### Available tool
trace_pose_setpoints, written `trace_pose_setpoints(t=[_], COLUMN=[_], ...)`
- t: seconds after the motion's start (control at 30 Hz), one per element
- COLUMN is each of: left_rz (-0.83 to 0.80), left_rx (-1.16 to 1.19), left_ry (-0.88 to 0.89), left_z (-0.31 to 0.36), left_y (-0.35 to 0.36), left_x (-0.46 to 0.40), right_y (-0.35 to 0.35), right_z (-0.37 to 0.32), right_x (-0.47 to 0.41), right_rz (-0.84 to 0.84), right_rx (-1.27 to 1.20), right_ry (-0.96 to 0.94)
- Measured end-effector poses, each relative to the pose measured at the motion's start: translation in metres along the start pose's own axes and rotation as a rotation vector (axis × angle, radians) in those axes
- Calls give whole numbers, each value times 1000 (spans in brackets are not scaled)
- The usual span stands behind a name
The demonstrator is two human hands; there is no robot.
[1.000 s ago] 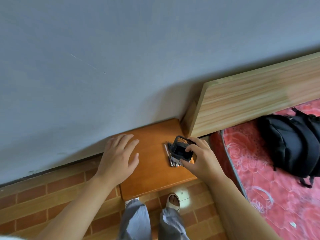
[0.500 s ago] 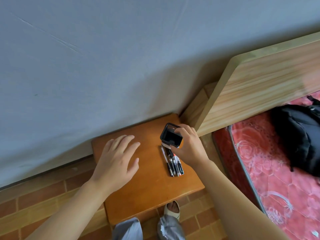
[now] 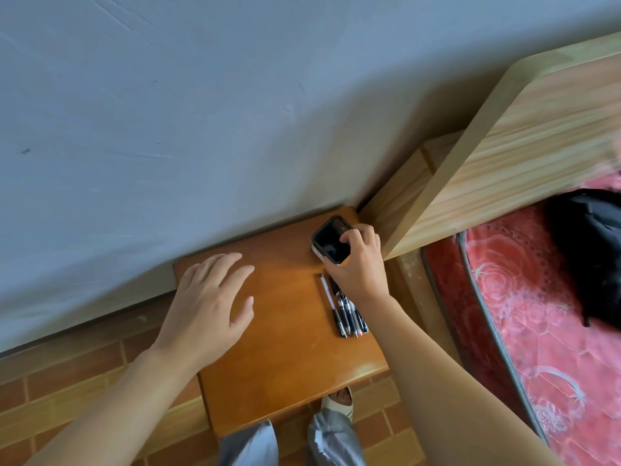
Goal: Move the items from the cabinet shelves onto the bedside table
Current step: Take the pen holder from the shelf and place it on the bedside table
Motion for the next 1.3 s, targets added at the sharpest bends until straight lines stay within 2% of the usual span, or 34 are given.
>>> trace_pose_setpoints(t=[0.27,0.47,0.6,0.83,1.3], left_rz=[0,16,25,33,53], left_rx=[-3,2,18,42,66], left_ry=[-19,-29,-28,-40,-71], left_z=[-10,-11,-9,-7,-5], left_y=[-2,-2,0,0,-2], left_x=[7,13,16,22,38], right_y=[3,-19,-19,-8,-10], right_z=[10,14,11,-2,-1], right_x=[0,11,10,11,14], right_rz=[-50,27,76,59,80], right_rx=[113,232,253,205,264], right_ry=[33,-203,-280,-273,-257])
Point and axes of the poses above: each hand's wrist, its own x-axis away from the middle knuckle, its own y-axis out of the palm, z = x × y, the point moved 5 cm from there along -x, towards the middle knuckle, and after that the axes turned 13 degrees about y, right-handed, at the moved point
